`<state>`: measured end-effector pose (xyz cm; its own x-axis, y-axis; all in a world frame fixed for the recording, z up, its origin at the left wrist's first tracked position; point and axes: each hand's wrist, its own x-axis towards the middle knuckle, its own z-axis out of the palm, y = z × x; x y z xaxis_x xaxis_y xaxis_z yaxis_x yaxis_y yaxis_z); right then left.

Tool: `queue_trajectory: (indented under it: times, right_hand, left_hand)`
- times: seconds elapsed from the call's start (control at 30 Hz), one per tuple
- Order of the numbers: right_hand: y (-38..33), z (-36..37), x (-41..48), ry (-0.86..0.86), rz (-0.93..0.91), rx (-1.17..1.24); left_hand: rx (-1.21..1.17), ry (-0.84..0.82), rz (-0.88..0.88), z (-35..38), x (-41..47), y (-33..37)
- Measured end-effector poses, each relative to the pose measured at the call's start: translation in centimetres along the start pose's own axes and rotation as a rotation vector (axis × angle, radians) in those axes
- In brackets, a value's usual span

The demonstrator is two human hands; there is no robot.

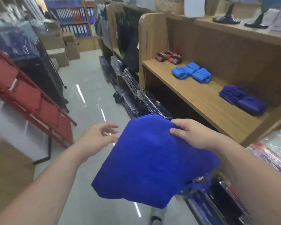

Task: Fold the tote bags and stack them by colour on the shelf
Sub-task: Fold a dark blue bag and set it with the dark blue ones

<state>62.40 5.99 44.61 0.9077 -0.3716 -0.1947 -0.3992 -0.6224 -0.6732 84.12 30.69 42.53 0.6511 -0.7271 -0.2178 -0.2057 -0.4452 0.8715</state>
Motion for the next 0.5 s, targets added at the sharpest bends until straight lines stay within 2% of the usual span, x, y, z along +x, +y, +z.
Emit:
queue_trajectory:
  times: [0.07, 0.2, 0.27, 0.3, 0.4, 0.5]
  right_hand:
    - [-1.1, -2.1, 4.4, -0.097, -0.082, -0.044]
    - [-2.3, -7.4, 12.4, -0.177, -0.186, -0.197]
    - [-2.4, -10.7, 15.8, -0.177, -0.198, -0.312]
    - [-2.4, -12.4, 17.3, -0.167, -0.202, -0.368]
    - [-1.8, -17.0, 21.1, -0.072, -0.179, -0.473]
    - [-0.1, -21.4, 23.1, 0.108, -0.112, -0.414]
  left_hand:
    - [0.022, -0.084, 0.07, 1.0, 3.3, 2.6]
    - [-0.284, -0.176, 0.178, 1.6, 9.1, 9.0]
    - [-0.23, -0.19, 0.28, 1.2, 12.4, 11.8]
    - [-0.158, -0.162, 0.301, 1.2, 14.3, 13.0]
    - [0.01, 0.061, 0.375, 2.3, 20.6, 16.2]
    - [0.024, 0.192, 0.442, 3.4, 25.7, 18.6]
